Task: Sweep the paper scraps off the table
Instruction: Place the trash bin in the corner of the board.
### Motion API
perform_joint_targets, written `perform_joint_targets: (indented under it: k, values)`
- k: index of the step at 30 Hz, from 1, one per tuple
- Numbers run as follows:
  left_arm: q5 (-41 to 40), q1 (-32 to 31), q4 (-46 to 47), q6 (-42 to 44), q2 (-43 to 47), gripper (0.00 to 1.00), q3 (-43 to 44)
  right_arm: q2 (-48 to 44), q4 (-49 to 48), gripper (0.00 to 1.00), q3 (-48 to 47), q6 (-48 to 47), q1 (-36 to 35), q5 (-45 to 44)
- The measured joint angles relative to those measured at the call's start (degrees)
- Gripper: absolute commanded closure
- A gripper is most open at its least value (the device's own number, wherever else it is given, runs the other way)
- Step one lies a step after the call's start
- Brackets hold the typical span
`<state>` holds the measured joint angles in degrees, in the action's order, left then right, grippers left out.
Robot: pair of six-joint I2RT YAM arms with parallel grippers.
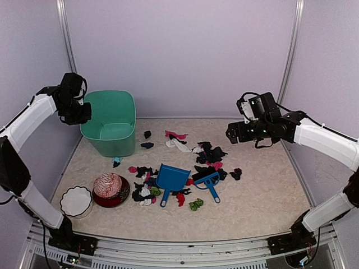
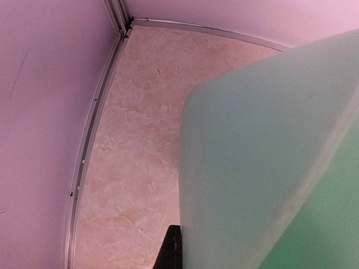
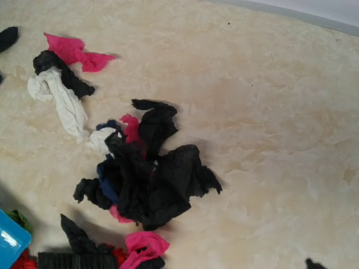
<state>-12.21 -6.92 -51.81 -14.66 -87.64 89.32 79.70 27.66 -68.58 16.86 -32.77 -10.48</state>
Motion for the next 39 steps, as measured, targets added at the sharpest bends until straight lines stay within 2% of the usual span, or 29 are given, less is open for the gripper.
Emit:
perform_joint_targets:
  k: [29, 31, 33, 39]
  values:
    - [5.6, 2.9, -0.2, 1.3, -7.7, 0.99, 5.6, 0.0, -1.4, 0.05, 1.6, 0.1, 1.7, 1.5]
    - [5.7, 2.9, -0.2, 1.3, -8.6, 0.94, 5.9, 0.0, -1.4, 0.05, 1.6, 0.1, 1.7, 1.6]
    - [6.1, 3.0, -0.2, 1.2, -9.2, 0.8, 6.2, 0.0, -1.4, 0.05, 1.6, 0.1, 1.7, 1.6]
    - [7.3, 3.0, 1.7, 1.3, -9.8, 0.46, 8.4, 0.0, -1.4, 0.05, 1.6, 0.1, 1.9, 1.6]
